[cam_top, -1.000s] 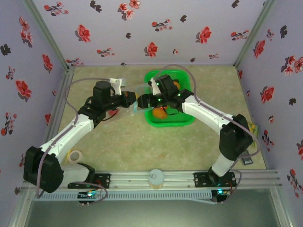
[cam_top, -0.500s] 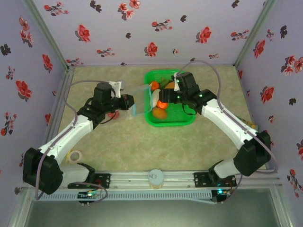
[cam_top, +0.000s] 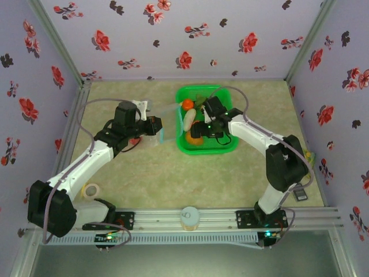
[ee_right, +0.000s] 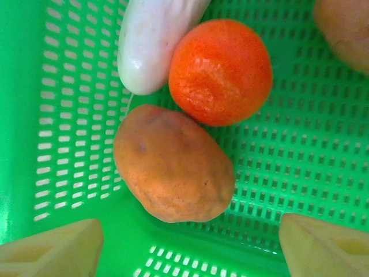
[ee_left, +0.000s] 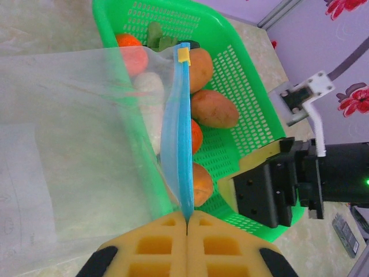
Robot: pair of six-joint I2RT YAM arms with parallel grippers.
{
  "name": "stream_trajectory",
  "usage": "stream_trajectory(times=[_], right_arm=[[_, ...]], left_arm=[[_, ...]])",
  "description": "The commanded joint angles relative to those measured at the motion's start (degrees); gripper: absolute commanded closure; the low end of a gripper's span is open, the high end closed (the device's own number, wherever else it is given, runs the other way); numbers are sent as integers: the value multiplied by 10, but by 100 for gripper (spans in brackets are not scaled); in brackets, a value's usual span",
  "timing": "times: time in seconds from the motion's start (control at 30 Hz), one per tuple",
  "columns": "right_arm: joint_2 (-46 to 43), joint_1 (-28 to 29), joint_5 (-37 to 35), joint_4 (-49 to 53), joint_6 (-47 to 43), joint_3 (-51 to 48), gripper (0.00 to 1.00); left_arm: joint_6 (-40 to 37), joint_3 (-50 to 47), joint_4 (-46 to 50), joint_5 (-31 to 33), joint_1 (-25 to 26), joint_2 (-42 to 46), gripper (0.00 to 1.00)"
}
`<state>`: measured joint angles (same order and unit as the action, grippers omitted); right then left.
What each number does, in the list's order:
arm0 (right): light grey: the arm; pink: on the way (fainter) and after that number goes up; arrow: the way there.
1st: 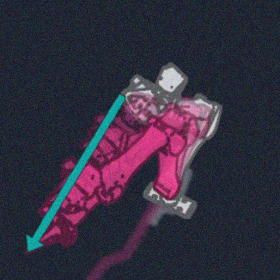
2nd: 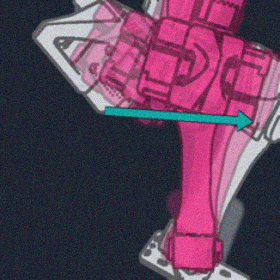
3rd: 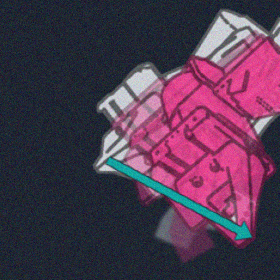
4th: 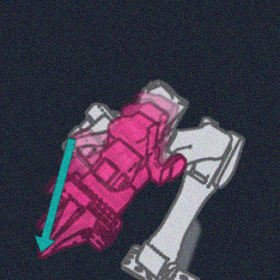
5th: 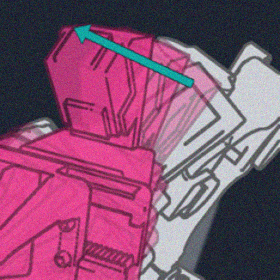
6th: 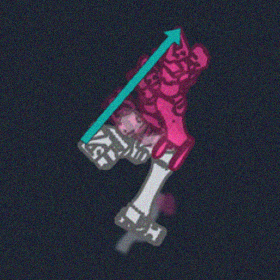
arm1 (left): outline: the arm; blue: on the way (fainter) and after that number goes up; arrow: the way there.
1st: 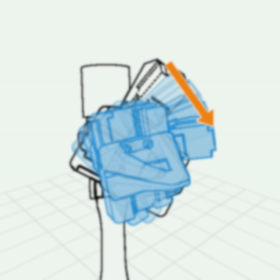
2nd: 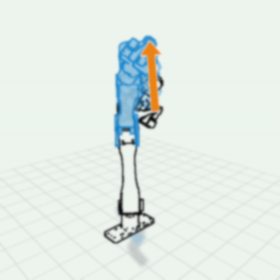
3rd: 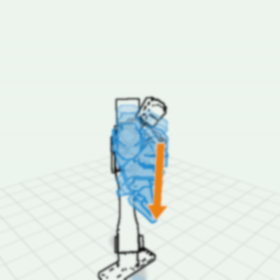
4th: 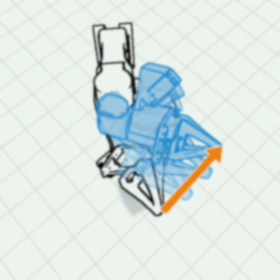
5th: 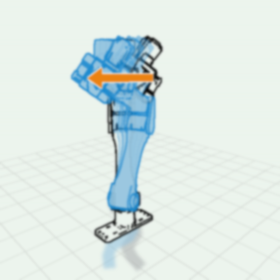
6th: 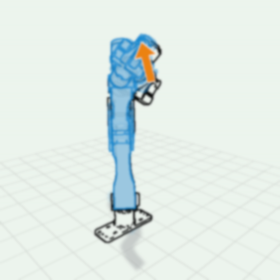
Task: Place the food in the zip-top bag and seal the zipper
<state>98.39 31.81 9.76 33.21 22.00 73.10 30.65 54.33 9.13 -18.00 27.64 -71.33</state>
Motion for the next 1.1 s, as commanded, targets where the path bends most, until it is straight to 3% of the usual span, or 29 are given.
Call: stream_trajectory(times=[0.0, 0.37, 0.7, 0.8, 0.97, 1.07], right_arm=[[21, 1, 26, 7, -6, 2, 17], [84, 1, 73, -8, -2, 18, 13], [109, 2, 77, -23, 3, 27, 15], [114, 2, 76, -34, 8, 26, 23], [115, 1, 66, -36, 9, 26, 46], [107, 1, 58, -36, 9, 22, 53]], left_arm=[[-19, 3, 12, 5, 2, 0, 100], [-21, 6, 16, 4, 2, 6, 100], [-21, 13, 14, -2, 1, -3, 100], [-20, 13, 16, -2, 2, -2, 100], [-22, 14, 16, -2, 1, -5, 100], [-20, 12, 15, -3, 2, -7, 100]])
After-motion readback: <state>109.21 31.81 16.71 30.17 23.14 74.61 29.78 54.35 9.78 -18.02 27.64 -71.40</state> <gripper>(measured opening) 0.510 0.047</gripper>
